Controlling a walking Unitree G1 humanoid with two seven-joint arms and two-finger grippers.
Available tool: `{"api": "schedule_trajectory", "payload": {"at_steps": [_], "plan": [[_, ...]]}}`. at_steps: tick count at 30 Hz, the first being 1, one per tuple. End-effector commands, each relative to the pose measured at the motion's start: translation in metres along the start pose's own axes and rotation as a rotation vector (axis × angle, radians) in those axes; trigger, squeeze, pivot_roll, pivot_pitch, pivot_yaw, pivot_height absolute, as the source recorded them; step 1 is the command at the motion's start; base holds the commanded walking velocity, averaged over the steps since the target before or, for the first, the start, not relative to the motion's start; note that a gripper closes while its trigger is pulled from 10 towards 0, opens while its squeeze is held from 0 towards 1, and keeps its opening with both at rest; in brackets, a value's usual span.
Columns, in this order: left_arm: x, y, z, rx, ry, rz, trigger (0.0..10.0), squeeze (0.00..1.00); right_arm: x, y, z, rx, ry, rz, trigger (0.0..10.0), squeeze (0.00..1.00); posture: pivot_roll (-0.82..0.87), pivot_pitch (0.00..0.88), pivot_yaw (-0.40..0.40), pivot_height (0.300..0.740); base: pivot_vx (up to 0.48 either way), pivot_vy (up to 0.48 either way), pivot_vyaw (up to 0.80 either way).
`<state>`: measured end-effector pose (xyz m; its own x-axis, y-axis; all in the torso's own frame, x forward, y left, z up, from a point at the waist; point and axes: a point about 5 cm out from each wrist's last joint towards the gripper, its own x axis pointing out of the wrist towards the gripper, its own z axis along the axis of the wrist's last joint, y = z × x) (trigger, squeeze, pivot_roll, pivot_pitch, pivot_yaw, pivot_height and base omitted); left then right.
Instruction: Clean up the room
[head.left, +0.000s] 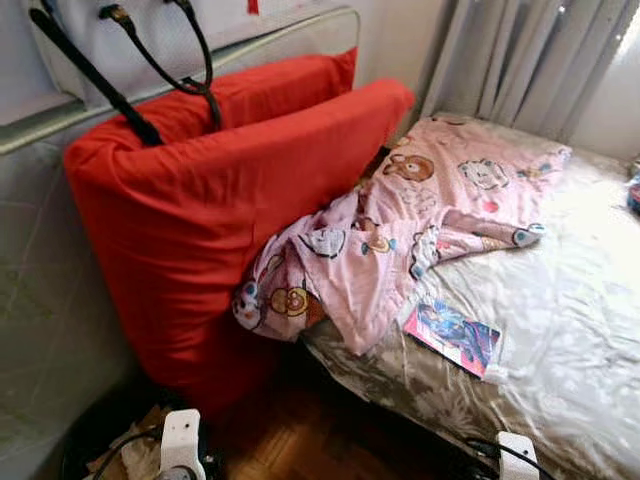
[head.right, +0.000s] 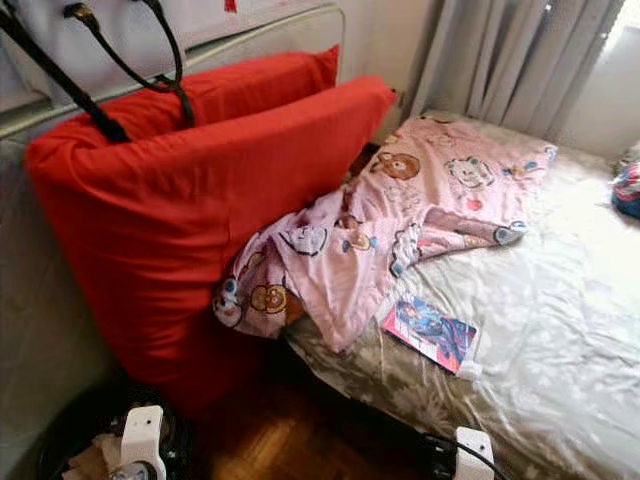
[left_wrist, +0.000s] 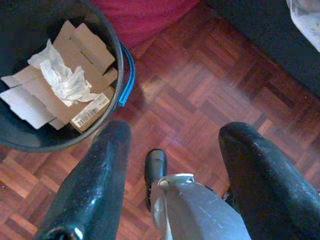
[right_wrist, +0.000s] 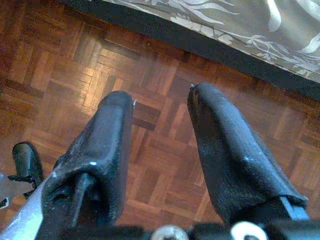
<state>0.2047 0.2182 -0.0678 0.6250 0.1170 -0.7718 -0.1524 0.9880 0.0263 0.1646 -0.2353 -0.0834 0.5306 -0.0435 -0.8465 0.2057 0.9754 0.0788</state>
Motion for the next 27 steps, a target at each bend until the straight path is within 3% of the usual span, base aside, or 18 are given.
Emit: {"api": "schedule_trajectory", "payload": {"at_steps": [1, 11, 27], "plan": [[-0.0004, 0.0001, -0.0040, -0.004, 0.020, 0.005, 10.0, 0.00, -0.0004, -0.0026, 0.0026, 0.014, -0.014, -0.005, 10.0, 0.00, 0.17, 0.000, -0.063, 0.740, 0.000, 0.000, 0.00], [-0.0010, 0.0067, -0.0036, 0.030, 0.022, 0.011, 10.0, 0.00, 0.0004, 0.0025, -0.0001, 0.052, -0.020, 0.004, 10.0, 0.00, 0.17, 0.000, -0.017, 0.740, 0.000, 0.000, 0.00], [-0.0013, 0.0046, -0.0050, 0.032, 0.015, -0.009, 10.0, 0.00, -0.0003, -0.0010, -0.0013, 0.054, -0.025, -0.033, 10.0, 0.00, 0.16, 0.000, -0.034, 0.740, 0.000, 0.000, -0.08]]}}
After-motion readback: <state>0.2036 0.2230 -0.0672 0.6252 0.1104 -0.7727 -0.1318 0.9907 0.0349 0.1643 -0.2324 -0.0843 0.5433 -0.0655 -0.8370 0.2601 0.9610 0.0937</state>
